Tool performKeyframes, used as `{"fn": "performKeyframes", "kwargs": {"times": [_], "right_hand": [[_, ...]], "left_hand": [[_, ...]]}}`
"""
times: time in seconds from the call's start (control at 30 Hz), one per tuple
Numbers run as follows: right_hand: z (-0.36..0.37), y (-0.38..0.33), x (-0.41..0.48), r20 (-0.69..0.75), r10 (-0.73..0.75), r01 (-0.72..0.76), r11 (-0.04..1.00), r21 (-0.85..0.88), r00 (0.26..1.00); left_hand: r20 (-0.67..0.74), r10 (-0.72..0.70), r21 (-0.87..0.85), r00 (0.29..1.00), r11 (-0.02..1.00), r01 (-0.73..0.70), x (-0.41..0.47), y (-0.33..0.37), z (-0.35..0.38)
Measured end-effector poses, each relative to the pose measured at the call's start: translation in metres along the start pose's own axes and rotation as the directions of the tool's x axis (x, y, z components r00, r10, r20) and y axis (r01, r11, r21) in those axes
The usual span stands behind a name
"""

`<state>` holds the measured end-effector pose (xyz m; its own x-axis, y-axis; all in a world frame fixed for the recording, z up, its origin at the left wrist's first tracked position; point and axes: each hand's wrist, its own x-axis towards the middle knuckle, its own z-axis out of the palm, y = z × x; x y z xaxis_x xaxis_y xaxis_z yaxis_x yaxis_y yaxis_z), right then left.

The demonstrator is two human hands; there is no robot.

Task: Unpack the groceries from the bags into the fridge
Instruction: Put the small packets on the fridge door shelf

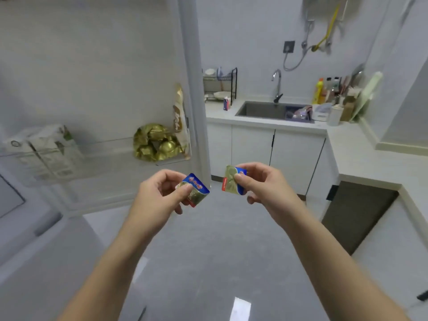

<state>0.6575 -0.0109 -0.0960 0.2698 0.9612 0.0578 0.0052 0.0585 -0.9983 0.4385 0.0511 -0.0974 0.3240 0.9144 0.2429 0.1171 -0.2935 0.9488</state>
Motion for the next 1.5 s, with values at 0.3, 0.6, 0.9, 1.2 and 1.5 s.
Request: {"fn": "performKeyframes", "kwargs": {"times": [0.3,0.6,0.9,1.2,1.5], "right_hand": [[0.107,-0.088,0.112,0.391,-0.242,0.294,0.953,-0.077,0.888],[0.251,-0.102,0.208,0.552,-0.024,0.531,0.308,-0.789,0.834],[0.302,-0.081,0.226,0.485,0.245,0.512,-0.060,-0.857,0.839],[0.306,-0.075,0.220,0.434,0.284,0.481,-0.120,-0.869,0.855],[0.300,-0.078,0.215,0.424,0.450,0.460,0.031,-0.887,0.786]], "left_hand": [[-0.150,0.158,0.472,0.976,0.879,-0.070,0.089,0.067,-0.140],[0.115,-0.274,0.988,0.955,0.129,-0.082,0.192,0.051,-0.200],[0.239,-0.578,0.969,0.781,0.093,-0.228,0.227,0.003,-0.205],[0.337,-0.567,0.912,0.752,-0.002,-0.410,0.225,-0.006,-0.202],[0.443,-0.626,0.876,0.642,0.150,-0.458,0.215,0.003,-0.202]]}}
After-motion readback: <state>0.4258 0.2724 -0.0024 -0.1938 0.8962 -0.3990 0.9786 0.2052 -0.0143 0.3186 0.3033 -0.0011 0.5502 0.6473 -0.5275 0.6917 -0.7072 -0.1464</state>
